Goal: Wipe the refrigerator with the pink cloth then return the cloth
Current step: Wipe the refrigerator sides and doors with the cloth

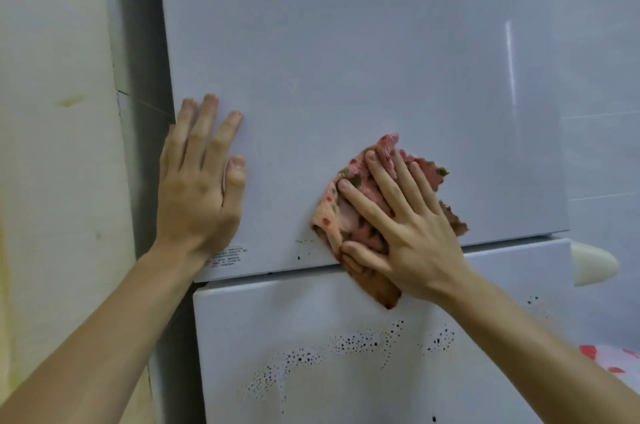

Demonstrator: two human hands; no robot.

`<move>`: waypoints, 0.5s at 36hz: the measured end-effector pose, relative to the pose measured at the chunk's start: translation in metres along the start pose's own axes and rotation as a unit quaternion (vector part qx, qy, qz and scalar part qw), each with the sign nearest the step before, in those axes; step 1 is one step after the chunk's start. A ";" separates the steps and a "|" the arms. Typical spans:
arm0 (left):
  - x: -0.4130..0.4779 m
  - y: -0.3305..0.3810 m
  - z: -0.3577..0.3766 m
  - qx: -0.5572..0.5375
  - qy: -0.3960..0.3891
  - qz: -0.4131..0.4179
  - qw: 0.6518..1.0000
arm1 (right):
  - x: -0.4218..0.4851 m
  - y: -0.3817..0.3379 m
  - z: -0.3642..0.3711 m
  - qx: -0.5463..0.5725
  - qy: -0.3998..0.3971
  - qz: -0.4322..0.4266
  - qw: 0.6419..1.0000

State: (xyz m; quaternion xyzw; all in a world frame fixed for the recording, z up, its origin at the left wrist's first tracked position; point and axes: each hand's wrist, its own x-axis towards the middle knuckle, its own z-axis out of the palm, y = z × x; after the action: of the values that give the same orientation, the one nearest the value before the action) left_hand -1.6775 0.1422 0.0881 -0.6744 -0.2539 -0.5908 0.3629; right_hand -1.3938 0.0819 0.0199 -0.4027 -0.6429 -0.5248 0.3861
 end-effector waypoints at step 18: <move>0.002 0.000 -0.011 -0.014 -0.013 0.002 1.000 | 0.027 -0.057 0.015 0.038 0.007 -0.039 0.998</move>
State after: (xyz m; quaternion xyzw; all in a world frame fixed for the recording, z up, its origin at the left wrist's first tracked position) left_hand -1.6844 0.1334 0.0903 -0.6872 -0.2494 -0.5848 0.3514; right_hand -1.4580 0.0924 0.0214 -0.3590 -0.6751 -0.5170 0.3848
